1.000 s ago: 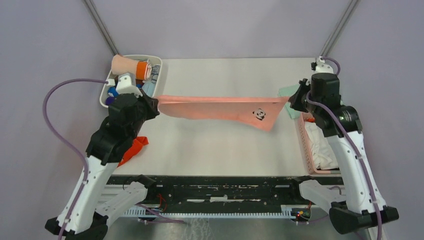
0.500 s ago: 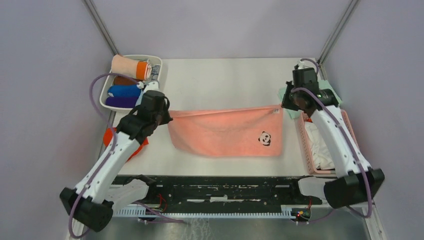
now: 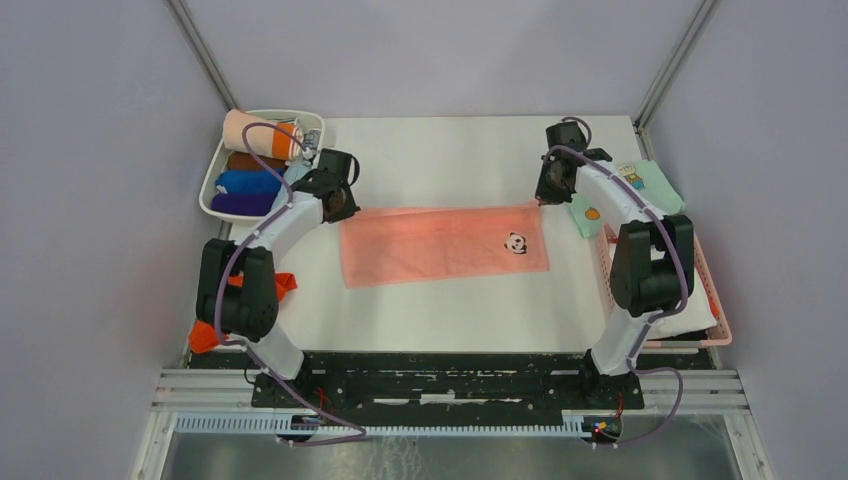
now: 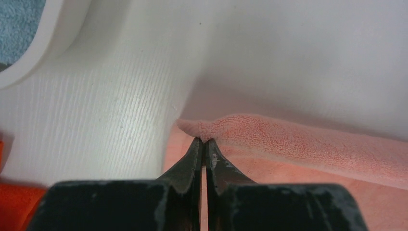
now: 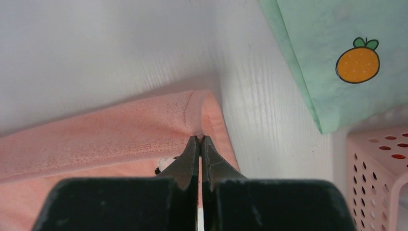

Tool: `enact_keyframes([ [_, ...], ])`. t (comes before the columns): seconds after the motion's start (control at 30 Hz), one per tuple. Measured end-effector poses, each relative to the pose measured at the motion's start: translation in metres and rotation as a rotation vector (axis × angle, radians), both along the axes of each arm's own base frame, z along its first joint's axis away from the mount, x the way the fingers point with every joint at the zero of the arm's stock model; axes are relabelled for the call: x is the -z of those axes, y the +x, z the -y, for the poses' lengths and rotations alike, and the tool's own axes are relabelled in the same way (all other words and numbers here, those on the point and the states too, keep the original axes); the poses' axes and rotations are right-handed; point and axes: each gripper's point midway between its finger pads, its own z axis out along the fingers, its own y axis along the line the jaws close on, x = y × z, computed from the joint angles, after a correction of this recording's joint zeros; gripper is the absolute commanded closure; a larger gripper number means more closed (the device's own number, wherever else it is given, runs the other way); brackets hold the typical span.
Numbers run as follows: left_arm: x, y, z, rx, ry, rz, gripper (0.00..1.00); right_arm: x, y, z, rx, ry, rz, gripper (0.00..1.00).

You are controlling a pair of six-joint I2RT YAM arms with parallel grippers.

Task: Roll the towels
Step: Flatten out the towel at the center of the board, then fold the towel at the center of the board.

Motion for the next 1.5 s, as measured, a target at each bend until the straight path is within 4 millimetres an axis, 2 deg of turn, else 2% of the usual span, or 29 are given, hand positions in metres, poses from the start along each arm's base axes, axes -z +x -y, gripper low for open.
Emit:
enact_keyframes([
  [0.1,-0.005,0.012,0.004,0.004,-0.018,0.028,0.97,-0.003,0.008,0.003,0.002,-0.001,0.019,1.0],
  [0.23,-0.005,0.004,0.004,0.009,-0.026,0.031,0.97,-0.006,0.004,0.006,0.005,0.0,0.03,1.0],
  [0.43,-0.002,-0.04,0.001,0.02,-0.067,0.015,0.97,0.007,-0.042,0.008,0.018,0.022,-0.026,1.0],
  [0.57,0.007,-0.063,-0.001,0.014,-0.09,-0.002,0.97,0.02,-0.077,0.007,0.024,0.048,-0.073,1.0],
  [0.7,0.033,-0.087,-0.001,0.003,-0.112,-0.072,0.97,0.036,-0.103,0.006,0.029,0.072,-0.112,0.99],
  [0.87,0.059,-0.111,-0.002,-0.016,-0.129,-0.145,0.97,0.063,-0.122,0.005,0.038,0.086,-0.184,0.99],
  [1.1,0.076,-0.115,-0.003,-0.038,-0.13,-0.174,0.95,0.085,-0.127,0.001,0.041,0.102,-0.242,0.98],
  [1.5,0.069,-0.115,-0.003,-0.048,-0.141,-0.154,0.97,0.084,-0.126,0.001,0.042,0.101,-0.235,1.0],
])
